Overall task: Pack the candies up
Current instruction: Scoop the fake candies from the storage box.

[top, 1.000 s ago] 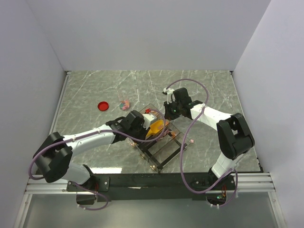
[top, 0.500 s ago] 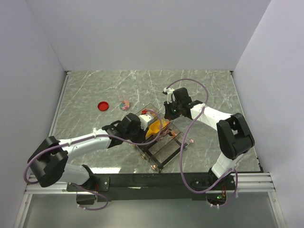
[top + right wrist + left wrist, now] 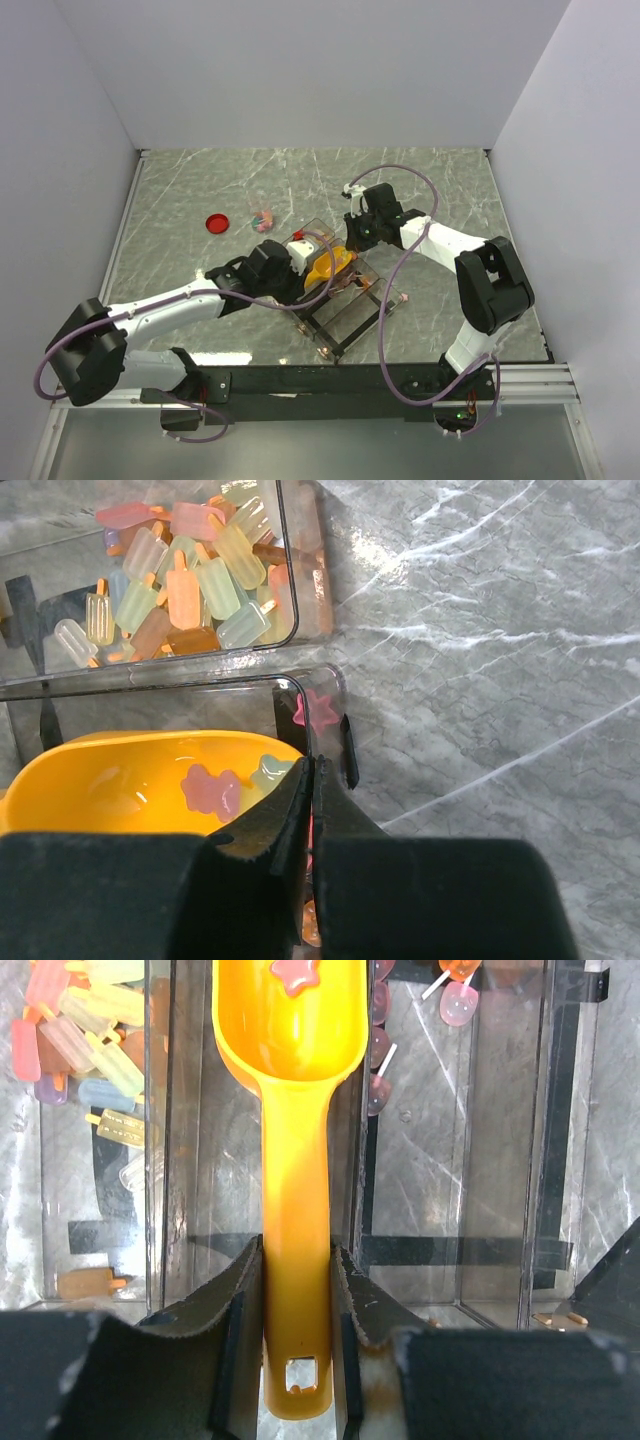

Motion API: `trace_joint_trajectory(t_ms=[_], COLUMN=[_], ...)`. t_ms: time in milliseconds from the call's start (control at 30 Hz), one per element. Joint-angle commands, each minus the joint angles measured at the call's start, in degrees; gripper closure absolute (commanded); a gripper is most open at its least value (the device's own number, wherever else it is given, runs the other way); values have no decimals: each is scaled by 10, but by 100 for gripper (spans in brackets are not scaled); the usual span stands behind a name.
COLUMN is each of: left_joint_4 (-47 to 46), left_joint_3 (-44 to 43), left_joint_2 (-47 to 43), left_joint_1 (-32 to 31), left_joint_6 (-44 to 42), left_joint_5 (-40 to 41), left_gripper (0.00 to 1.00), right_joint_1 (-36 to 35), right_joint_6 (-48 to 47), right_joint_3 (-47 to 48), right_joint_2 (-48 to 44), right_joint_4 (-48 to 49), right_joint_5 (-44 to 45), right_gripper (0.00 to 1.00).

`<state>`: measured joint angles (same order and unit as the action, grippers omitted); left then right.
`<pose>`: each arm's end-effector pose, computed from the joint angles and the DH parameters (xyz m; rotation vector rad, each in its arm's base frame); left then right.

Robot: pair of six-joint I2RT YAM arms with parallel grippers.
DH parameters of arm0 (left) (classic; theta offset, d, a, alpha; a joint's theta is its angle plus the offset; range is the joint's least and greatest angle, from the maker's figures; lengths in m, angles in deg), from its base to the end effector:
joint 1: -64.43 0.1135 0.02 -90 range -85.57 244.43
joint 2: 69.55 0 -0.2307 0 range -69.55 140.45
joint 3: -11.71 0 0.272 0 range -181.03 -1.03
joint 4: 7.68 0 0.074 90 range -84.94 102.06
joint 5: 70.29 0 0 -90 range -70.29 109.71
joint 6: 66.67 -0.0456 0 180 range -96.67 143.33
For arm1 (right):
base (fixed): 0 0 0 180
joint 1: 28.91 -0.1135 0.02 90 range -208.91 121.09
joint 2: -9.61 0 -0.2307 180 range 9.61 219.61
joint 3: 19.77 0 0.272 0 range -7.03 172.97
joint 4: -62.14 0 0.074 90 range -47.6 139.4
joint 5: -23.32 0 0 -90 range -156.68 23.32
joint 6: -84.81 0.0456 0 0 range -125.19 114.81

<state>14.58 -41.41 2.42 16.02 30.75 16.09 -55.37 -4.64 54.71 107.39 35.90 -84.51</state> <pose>0.1944 -0.2233 0.1664 0.8561 2.1937 -0.5668 0.3315 0.1806 0.1452 -0.6909 2.3682 0.5876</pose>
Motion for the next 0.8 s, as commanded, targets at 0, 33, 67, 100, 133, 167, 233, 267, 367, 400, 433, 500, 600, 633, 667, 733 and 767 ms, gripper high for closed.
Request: trace_joint_trajectory(t_ms=[0, 33, 67, 100, 133, 167, 233, 267, 367, 400, 433, 500, 600, 633, 667, 733, 767], left_joint_4=[-28, -30, -31, -31, -32, -33, -37, -38, -42, -43, -44, -48, -48, -47, -48, -44, -43], left_joint_3=[4, 6, 7, 7, 8, 10, 14, 16, 19, 22, 23, 26, 27, 27, 28, 28, 28], left_joint_2=[-30, -32, -33, -33, -32, -32, -31, -31, -33, -37, -43, -52, -62, -67, -69, -72, -73], left_joint_1=[-13, -13, -13, -13, -13, -13, -13, -13, -13, -13, -13, -13, -13, -13, -13, -13, -13], left_joint_6=[13, 16, 19, 19, 22, 23, 26, 27, 29, 30, 33, 34, 36, 36, 36, 36, 36], left_joint_5=[-26, -25, -25, -25, -25, -25, -22, -19, -17, -16, -16, -12, -8, -6, -5, -3, -1], left_gripper=[99, 99, 99, 99, 99, 99, 99, 99, 99, 99, 99, 99, 99, 99, 99, 99, 99], right_joint_1=[-11, -11, -11, -11, -11, -11, -11, -11, -11, -11, -11, -11, -11, -11, -11, -11, -11], right_joint_6=[16, 15, 16, 15, 16, 16, 19, 19, 21, 23, 23, 26, 30, 32, 34, 38, 39], right_joint_3=[8, 10, 12, 13, 15, 15, 18, 18, 20, 21, 22, 27, 33, 37, 38, 42, 43], right_joint_2=[27, 26, 27, 23, 22, 21, 16, 15, 6, 0, -4, -15, -29, -33, -39, -46, -52], right_joint_4=[-27, -28, -30, -34, -35, -35, -36, -38, -43, -43, -45, -50, -57, -58, -59, -62, -64], right_joint_5=[-13, -13, -13, -13, -15, -16, -16, -14, -10, -8, -6, -1, 0, 1, 2, 4, 6], right_gripper=[94, 92, 91, 88, 87, 86, 83, 82, 76, 74, 71, 66, 61, 57, 55, 52, 51])
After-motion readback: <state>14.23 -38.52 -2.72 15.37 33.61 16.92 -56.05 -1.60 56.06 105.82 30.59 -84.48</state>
